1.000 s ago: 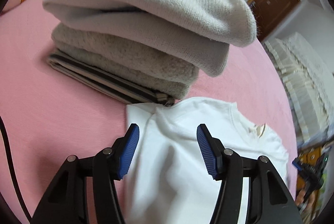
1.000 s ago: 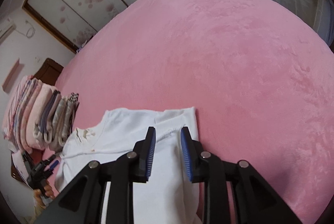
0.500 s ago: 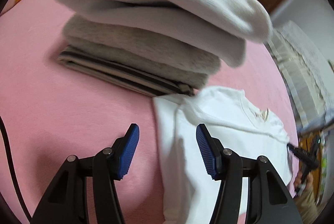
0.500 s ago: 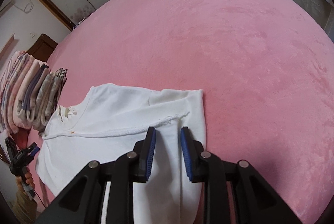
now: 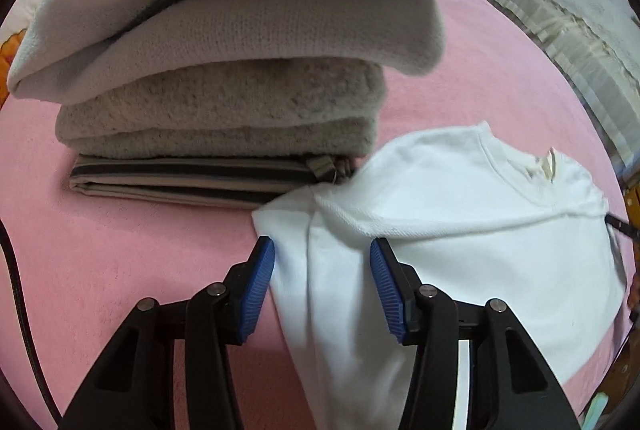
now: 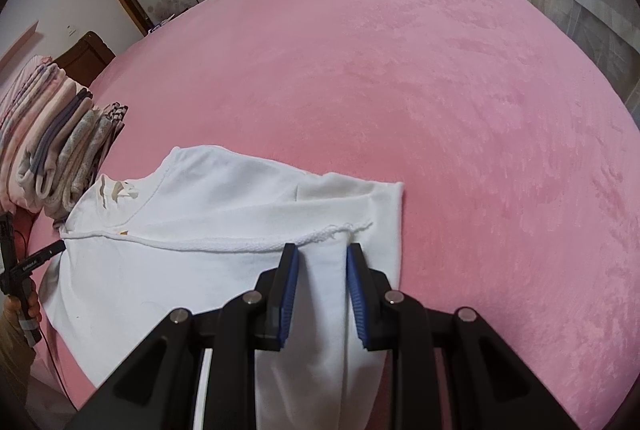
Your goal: Fold small clothes
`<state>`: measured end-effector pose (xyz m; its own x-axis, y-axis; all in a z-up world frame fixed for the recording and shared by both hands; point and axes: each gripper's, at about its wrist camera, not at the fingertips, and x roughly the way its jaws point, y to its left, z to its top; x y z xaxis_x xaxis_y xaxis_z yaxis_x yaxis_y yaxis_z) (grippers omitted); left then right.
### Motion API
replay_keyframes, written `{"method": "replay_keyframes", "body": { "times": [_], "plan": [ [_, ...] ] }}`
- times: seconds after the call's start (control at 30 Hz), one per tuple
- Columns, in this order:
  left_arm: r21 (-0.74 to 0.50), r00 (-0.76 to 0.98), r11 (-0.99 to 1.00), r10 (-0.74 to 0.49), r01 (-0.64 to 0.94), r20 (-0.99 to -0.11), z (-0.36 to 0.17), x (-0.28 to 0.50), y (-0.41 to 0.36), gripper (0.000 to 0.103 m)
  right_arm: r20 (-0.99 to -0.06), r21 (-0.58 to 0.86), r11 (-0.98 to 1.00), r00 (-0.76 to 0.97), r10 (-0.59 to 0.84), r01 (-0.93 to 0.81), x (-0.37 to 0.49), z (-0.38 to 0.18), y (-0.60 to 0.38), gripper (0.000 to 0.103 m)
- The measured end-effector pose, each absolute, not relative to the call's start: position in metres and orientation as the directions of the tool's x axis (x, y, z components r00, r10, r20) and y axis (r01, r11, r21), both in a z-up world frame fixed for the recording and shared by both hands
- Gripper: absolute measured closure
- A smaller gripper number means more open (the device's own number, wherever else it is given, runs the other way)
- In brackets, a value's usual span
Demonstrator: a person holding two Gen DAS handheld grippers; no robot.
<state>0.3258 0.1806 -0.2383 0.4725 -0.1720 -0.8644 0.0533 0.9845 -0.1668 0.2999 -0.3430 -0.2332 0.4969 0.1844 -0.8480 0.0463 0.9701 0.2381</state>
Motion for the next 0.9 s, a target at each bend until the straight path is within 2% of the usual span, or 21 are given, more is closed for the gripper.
{"method": "replay_keyframes", "body": {
  "times": [0.1, 0.17, 0.23, 0.27, 0.4, 0.53, 0.7, 0.9],
  "plan": [
    [-0.193, 0.472, 0.981, -0.182, 0.025, -0.863, -0.239, 0.331, 0.181, 0.054, -0.847, 0.214, 0.976, 0.505, 0.167, 0.037, 0.3, -0.234, -0.339, 0.079],
    [-0.184, 0.46, 0.983, -0.171, 0.017, -0.871, -0.242, 0.336, 0.179, 0.054, -0.845, 0.203, 0.979, 0.51, 0.16, 0.029, 0.3, -0.233, -0.337, 0.094],
    [-0.166, 0.442, 0.986, -0.147, -0.002, -0.885, -0.245, 0.34, 0.176, 0.064, -0.84, 0.186, 0.982, 0.522, 0.145, 0.027, 0.299, -0.231, -0.335, 0.096],
    [-0.15, 0.439, 0.989, -0.129, -0.015, -0.889, -0.245, 0.341, 0.175, 0.077, -0.836, 0.179, 0.984, 0.531, 0.139, 0.024, 0.297, -0.229, -0.335, 0.097],
    [-0.118, 0.459, 0.992, -0.087, -0.038, -0.884, -0.24, 0.34, 0.172, 0.091, -0.809, 0.171, 0.985, 0.575, 0.122, 0.032, 0.292, -0.219, -0.335, 0.097],
    [-0.091, 0.52, 0.995, -0.054, -0.046, -0.852, -0.229, 0.33, 0.169, 0.094, -0.777, 0.167, 0.985, 0.621, 0.103, 0.046, 0.289, -0.205, -0.337, 0.098],
    [-0.139, 0.63, 0.986, -0.048, -0.096, -0.775, -0.209, 0.31, 0.175, 0.094, -0.737, 0.109, 0.993, 0.673, 0.053, 0.042, 0.286, -0.19, -0.328, 0.098],
    [-0.09, 0.666, 0.985, 0.031, -0.147, -0.745, -0.212, 0.308, 0.165, 0.094, -0.707, 0.071, 0.993, 0.707, -0.017, 0.095, 0.292, -0.188, -0.325, 0.099]
  ]
}}
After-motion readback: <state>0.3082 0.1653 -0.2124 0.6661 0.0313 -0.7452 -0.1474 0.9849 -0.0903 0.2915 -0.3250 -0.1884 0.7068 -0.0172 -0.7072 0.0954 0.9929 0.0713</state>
